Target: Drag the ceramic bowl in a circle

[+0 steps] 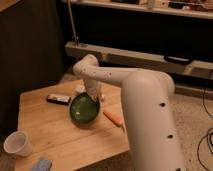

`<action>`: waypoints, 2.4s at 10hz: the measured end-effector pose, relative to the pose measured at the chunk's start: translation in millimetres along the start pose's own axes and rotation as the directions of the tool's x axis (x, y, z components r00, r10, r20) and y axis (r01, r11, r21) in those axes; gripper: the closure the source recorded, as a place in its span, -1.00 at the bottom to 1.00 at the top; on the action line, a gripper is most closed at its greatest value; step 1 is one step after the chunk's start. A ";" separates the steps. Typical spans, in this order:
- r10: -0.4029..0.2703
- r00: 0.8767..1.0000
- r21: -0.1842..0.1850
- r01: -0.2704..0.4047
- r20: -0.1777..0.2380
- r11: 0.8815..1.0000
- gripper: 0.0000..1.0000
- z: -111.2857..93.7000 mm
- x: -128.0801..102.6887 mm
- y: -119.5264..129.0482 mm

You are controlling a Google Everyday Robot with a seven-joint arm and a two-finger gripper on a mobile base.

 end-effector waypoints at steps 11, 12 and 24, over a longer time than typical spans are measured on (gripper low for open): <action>0.034 0.999 0.355 -0.021 -0.029 0.935 0.65 29.8 -133.1 -143.6; 0.021 0.998 0.365 0.000 -0.052 0.931 0.65 35.8 -119.4 -157.5; 0.028 0.971 0.232 0.029 -0.239 0.972 0.65 18.1 36.6 -59.9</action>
